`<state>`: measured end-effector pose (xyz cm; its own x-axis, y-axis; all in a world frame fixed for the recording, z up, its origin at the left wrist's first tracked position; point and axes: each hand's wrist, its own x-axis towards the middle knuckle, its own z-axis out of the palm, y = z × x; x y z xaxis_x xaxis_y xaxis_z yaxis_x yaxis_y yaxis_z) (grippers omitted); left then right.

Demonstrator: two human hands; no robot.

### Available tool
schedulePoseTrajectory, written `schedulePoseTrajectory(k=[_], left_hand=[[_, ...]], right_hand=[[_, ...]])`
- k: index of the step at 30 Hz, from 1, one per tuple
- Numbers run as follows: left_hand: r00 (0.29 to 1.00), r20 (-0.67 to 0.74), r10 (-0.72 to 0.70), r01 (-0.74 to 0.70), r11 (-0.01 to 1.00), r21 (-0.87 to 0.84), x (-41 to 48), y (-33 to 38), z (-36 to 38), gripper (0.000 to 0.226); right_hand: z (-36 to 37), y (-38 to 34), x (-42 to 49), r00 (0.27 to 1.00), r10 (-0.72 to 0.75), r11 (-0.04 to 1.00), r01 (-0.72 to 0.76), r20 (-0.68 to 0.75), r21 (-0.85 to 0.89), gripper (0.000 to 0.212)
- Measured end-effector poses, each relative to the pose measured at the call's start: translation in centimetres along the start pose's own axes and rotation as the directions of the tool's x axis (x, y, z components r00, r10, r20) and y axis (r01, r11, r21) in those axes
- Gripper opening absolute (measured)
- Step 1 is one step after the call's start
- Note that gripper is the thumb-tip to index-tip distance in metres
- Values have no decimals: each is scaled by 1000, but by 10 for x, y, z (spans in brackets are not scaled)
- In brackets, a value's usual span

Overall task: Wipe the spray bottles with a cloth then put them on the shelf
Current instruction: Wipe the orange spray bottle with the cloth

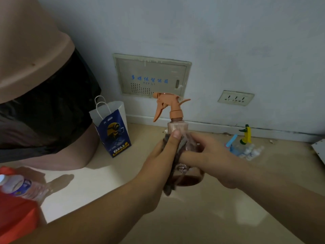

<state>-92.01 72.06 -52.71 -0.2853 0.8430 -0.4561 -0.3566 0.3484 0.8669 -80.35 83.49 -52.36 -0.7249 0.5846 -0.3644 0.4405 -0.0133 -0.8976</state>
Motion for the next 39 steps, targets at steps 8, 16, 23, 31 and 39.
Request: schedulePoseTrajectory(k=[8, 16, 23, 31, 39], left_hand=[[997, -44, -61, 60, 998, -13, 6, -7, 5, 53], [976, 212, -54, 92, 981, -173, 10, 12, -25, 52], [998, 64, -4, 12, 992, -126, 7, 10, -7, 53], [992, -113, 54, -54, 999, 7, 10, 4, -6, 48], [965, -189, 184, -162, 979, 125, 19, 3, -17, 26]], right_hand=[[0, 6, 0, 990, 112, 992, -117, 88, 49, 40], [9, -5, -6, 972, 11, 996, -31, 235, 80, 42], [0, 1, -1, 980, 38, 990, -63, 195, 127, 86], [32, -9, -9, 994, -111, 931, 106, 7, -350, 58], [22, -4, -10, 972, 41, 999, -36, 232, -26, 75]])
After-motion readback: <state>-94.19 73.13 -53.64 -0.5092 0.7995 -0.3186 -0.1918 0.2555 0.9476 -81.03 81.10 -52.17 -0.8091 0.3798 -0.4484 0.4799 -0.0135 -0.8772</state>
